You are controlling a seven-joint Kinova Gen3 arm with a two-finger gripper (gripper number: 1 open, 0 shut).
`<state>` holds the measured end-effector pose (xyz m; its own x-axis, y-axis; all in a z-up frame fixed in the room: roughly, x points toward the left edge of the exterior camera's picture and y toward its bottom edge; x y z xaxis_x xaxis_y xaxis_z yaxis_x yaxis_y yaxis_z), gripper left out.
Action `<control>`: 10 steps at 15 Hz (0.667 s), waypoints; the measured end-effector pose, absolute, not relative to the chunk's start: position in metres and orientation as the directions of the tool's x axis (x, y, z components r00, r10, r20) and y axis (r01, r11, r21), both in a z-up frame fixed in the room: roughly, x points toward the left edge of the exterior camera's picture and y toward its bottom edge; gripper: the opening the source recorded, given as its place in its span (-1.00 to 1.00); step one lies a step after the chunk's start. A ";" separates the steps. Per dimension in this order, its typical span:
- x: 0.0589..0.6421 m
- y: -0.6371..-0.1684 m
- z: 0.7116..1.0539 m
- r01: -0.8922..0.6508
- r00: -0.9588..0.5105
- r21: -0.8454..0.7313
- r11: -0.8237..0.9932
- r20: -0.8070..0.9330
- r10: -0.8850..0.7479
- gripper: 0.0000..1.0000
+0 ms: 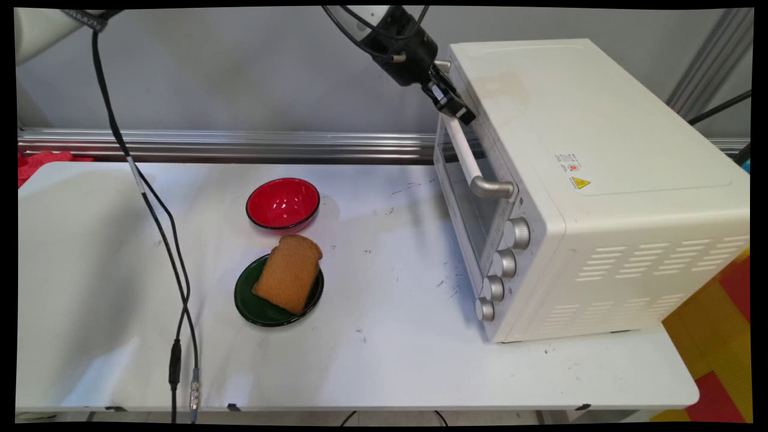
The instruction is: Open the oven
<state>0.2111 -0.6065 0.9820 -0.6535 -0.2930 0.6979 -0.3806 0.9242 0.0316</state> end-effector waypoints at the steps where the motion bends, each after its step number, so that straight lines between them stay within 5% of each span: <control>1: 0.212 -0.607 0.980 -0.380 -0.655 0.030 0.924 0.697 -0.292 -1.00; 10: 0.249 -0.594 0.967 -0.374 -0.705 0.014 0.927 0.646 -0.293 -1.00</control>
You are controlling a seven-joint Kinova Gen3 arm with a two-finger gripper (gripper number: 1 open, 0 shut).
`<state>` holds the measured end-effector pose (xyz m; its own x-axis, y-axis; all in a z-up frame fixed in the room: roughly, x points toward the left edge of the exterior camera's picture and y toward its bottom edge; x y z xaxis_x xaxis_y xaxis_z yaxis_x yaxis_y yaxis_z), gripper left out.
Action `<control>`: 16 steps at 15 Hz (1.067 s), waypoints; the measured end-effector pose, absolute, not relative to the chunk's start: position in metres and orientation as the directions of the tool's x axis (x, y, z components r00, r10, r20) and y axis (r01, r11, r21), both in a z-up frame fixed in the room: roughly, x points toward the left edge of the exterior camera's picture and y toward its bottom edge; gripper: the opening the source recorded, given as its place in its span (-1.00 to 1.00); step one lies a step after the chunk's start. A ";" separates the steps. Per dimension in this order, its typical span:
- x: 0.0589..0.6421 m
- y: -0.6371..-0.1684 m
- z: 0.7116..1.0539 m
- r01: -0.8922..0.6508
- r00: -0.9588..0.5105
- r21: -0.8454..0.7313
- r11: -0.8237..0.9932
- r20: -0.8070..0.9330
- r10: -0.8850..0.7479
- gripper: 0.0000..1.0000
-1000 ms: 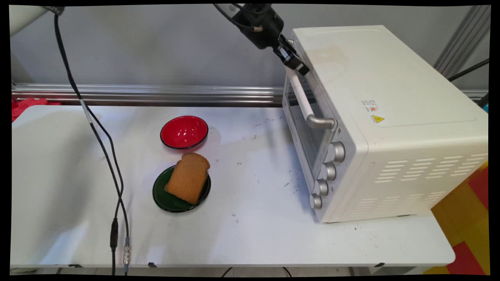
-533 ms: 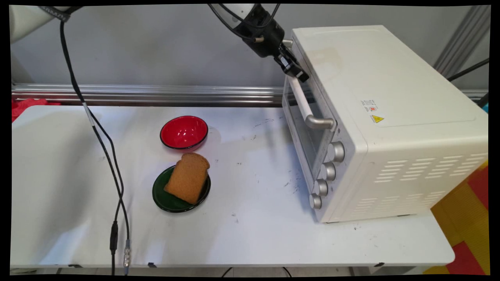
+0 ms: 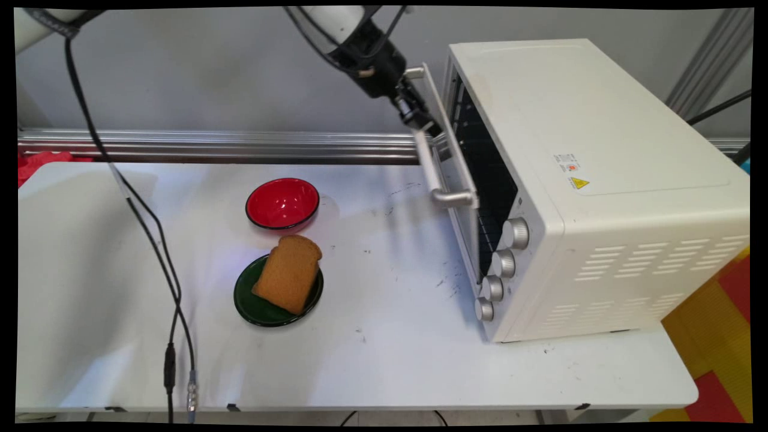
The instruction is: Open the oven
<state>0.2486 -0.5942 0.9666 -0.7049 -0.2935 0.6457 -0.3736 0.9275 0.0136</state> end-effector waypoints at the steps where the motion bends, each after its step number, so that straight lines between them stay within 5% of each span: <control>1: 0.255 -0.592 0.964 -0.370 -0.713 0.014 0.929 0.637 -0.294 -1.00; 16: 0.331 -0.555 0.906 -0.336 -0.755 0.019 0.942 0.592 -0.281 -1.00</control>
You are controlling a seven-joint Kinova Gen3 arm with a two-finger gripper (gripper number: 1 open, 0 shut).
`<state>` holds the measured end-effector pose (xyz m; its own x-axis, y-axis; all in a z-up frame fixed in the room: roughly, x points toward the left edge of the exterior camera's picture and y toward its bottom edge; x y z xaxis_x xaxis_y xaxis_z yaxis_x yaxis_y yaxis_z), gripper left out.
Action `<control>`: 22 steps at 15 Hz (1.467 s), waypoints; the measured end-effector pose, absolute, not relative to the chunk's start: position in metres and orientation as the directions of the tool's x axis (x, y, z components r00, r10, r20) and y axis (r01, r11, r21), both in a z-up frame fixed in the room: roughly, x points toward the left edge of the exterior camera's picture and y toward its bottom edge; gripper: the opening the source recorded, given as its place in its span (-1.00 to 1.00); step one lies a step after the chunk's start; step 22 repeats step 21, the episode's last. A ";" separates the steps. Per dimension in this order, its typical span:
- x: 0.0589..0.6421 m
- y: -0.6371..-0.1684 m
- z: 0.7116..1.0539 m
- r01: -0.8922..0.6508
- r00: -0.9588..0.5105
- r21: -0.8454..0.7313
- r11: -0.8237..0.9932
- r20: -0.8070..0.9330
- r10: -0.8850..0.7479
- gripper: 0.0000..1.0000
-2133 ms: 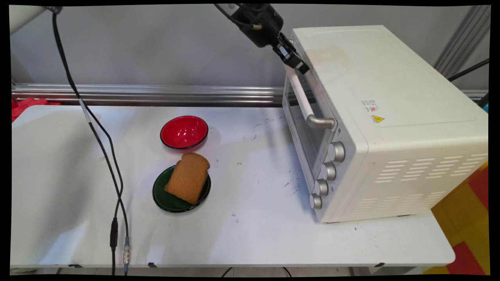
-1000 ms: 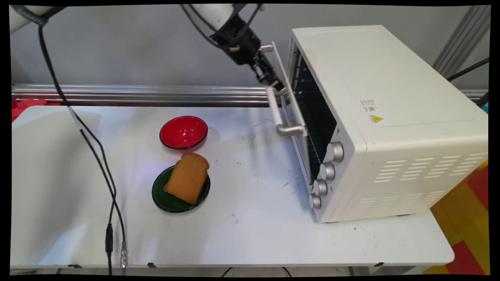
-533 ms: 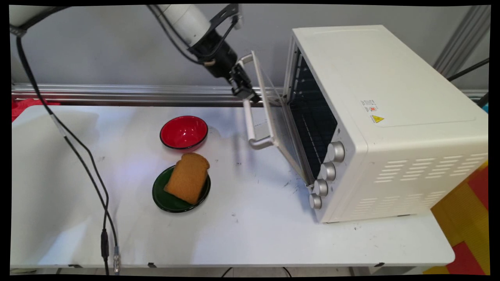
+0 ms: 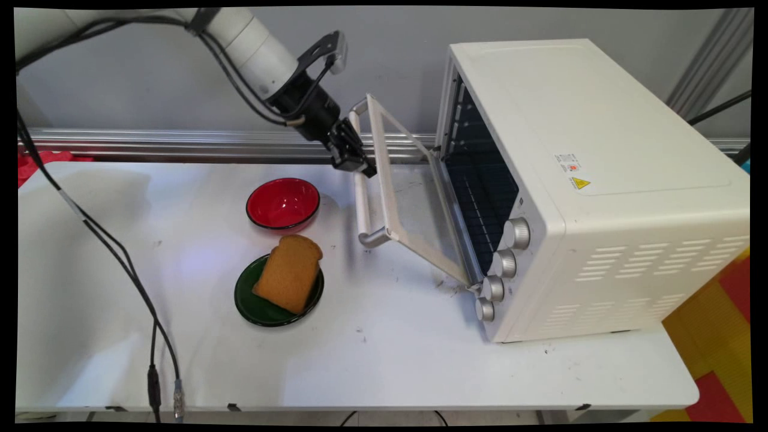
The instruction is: Open the oven
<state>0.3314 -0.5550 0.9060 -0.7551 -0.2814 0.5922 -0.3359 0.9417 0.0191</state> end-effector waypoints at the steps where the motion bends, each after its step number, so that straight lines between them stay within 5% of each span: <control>1: 0.335 -0.553 0.900 -0.333 -0.753 0.020 0.943 0.597 -0.278 -1.00; 22: 0.380 -0.529 0.852 -0.329 -0.760 -0.007 0.944 0.596 -0.260 -1.00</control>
